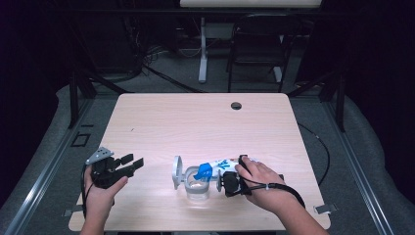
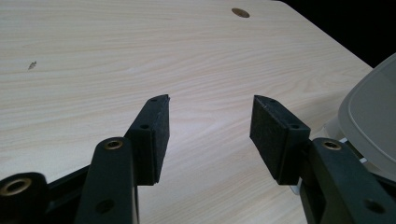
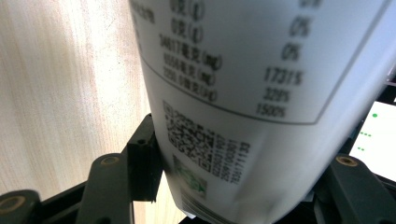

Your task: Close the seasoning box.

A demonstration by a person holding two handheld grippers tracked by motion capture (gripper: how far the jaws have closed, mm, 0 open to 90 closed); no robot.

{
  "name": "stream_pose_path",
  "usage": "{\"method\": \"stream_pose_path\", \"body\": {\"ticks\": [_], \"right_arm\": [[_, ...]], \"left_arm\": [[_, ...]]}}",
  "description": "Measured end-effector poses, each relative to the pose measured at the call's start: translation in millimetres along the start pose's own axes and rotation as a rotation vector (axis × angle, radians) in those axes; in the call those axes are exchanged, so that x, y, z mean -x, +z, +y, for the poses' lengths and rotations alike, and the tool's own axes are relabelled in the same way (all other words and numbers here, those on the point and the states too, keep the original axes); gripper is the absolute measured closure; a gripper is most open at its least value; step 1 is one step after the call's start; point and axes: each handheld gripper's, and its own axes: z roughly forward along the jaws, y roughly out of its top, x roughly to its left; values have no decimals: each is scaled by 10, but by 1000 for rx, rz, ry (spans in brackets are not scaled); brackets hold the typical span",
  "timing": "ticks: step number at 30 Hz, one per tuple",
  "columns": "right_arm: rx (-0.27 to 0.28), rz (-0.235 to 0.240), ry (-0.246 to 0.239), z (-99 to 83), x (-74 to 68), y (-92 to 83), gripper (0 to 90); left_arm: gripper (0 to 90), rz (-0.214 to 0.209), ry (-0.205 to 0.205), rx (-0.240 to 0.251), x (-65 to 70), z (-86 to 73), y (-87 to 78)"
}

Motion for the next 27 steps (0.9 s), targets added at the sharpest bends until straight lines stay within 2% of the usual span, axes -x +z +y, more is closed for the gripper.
{"method": "stream_pose_path", "body": {"ticks": [7, 12, 15, 18, 27], "right_arm": [[-5, -10, -20, 12, -4, -17, 417], [7, -10, -16, 18, -16, -31, 418], [0, -25, -38, 34, -12, -60, 418], [17, -26, -41, 46, -13, -62, 418], [5, -33, -60, 72, 0, -71, 419]], "left_arm": [[477, 0, -2, 1, 0, 1, -3], [477, -1, 1, 0, -2, 3, -6], [477, -2, -1, 2, 2, 5, -9], [477, -2, -1, 3, 2, 5, -10], [477, -2, -2, 6, -1, 6, -13]]}}
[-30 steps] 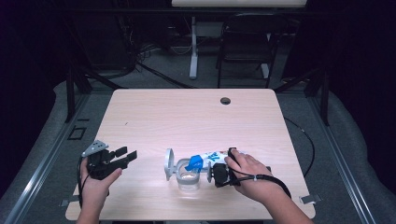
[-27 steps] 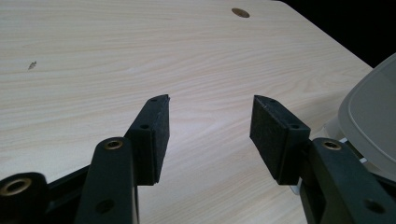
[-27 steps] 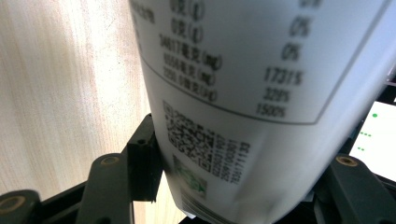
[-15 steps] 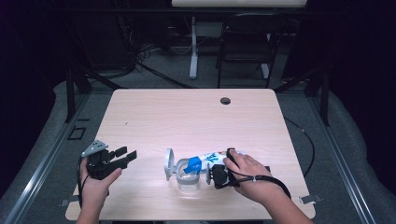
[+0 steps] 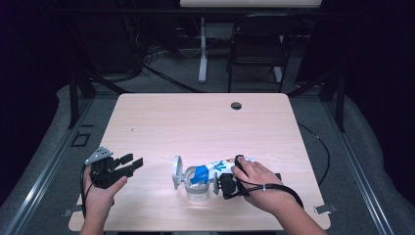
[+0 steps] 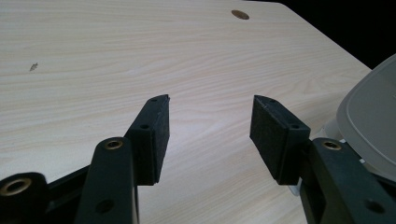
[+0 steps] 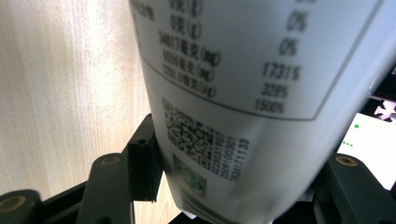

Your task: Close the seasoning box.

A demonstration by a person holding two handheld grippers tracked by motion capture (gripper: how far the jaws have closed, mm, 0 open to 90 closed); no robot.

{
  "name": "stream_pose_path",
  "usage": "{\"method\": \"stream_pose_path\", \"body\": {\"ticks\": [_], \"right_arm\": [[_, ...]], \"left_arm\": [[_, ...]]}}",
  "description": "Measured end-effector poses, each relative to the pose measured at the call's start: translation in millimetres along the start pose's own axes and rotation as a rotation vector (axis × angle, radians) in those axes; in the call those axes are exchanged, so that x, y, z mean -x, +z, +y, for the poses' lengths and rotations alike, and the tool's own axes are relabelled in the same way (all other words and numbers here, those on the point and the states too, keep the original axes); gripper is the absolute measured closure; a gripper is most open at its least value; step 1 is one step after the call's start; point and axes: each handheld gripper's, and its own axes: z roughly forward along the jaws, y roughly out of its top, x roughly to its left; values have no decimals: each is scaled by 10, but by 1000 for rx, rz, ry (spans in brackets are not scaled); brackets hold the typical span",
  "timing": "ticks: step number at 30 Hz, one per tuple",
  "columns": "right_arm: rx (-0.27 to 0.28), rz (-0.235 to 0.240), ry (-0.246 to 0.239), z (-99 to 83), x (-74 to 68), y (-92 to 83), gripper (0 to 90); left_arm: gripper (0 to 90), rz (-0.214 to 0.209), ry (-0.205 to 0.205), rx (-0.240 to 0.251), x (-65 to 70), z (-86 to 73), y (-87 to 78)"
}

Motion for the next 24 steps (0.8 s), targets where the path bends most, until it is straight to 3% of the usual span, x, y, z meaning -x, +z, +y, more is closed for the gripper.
{"method": "stream_pose_path", "body": {"ticks": [24], "right_arm": [[13, -2, -21, 17, 9, -9, 420]], "left_arm": [[477, -1, -4, -4, -9, -5, 2]]}}
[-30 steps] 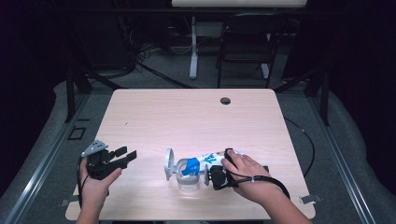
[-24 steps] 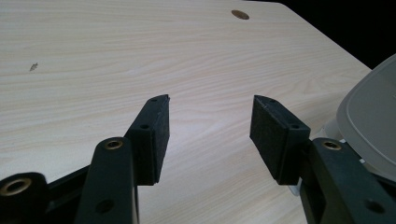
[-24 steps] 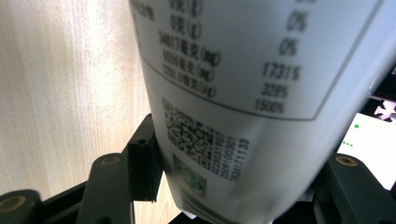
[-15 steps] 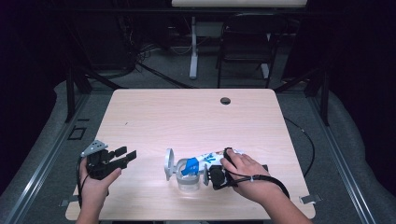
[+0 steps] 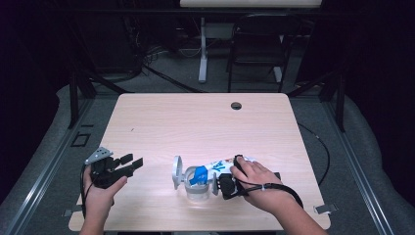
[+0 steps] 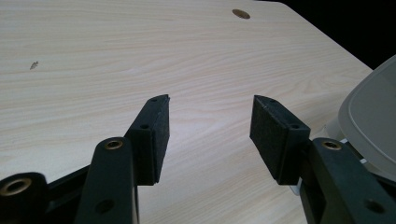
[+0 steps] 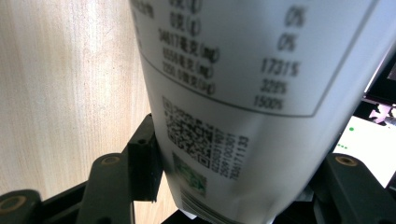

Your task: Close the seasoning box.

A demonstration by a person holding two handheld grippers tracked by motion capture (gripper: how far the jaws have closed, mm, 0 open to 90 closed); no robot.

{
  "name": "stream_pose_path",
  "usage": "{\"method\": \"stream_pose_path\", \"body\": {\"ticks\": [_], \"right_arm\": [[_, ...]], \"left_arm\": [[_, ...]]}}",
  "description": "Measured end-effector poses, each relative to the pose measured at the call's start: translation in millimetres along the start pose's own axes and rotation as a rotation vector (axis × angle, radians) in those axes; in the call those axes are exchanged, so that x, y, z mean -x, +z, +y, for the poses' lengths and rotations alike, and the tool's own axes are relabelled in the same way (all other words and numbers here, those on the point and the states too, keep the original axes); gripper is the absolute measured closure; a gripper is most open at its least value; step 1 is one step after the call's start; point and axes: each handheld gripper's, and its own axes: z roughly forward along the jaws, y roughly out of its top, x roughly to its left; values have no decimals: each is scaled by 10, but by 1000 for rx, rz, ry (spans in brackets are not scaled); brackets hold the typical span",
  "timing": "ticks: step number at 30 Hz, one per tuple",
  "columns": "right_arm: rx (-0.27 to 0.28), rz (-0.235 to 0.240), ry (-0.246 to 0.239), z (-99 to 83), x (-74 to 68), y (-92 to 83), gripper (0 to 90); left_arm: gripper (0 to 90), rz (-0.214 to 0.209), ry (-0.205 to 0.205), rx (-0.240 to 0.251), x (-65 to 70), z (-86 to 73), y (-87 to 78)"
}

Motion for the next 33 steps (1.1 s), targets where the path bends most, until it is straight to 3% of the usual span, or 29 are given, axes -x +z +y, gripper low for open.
{"method": "stream_pose_path", "body": {"ticks": [33], "right_arm": [[-17, -2, -25, -10, 52, -30, 422]], "left_arm": [[477, 1, -3, 3, -4, -3, 4]]}}
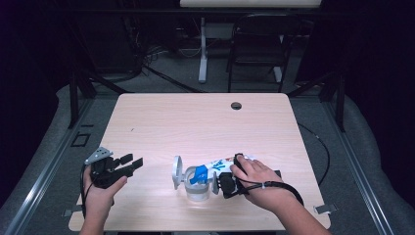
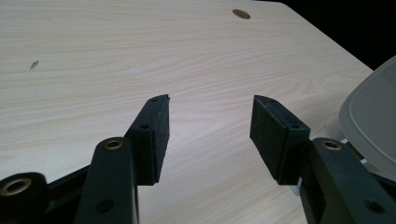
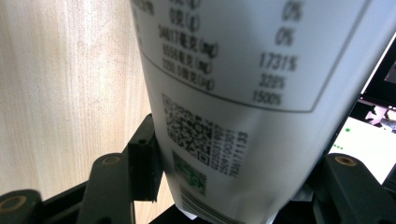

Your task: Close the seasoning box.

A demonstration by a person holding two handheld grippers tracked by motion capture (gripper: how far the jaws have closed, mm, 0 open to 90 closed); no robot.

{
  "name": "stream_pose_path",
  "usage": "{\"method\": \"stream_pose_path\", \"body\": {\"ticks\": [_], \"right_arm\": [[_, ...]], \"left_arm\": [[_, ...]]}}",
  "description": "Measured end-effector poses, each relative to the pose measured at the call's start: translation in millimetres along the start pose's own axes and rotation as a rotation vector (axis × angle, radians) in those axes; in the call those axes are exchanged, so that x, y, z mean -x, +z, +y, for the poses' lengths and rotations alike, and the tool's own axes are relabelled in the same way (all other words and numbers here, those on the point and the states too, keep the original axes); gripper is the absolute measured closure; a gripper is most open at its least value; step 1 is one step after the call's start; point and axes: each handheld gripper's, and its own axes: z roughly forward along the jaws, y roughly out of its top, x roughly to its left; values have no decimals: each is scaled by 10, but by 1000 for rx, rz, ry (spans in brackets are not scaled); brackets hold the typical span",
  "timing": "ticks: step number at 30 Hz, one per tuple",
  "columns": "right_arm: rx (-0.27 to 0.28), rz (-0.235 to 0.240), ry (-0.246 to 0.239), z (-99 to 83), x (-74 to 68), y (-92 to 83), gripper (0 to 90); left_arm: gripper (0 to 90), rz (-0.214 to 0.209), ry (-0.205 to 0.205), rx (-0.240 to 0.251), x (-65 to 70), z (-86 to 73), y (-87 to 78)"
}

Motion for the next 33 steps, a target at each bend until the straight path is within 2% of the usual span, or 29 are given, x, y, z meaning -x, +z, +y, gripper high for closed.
{"method": "stream_pose_path", "body": {"ticks": [5, 8, 14, 33], "right_arm": [[7, 9, 4, 3, 0, 4, 422], [-5, 2, -16, 13, 4, -7, 423], [9, 9, -12, 18, -7, 4, 423], [1, 19, -21, 32, -8, 12, 423]], "left_arm": [[477, 0, 0, -2, -2, 3, -8], [477, 0, 2, 0, -3, 5, -10], [477, 0, 0, 1, -1, 4, -7], [477, 1, 0, 1, -12, 3, -8]]}}
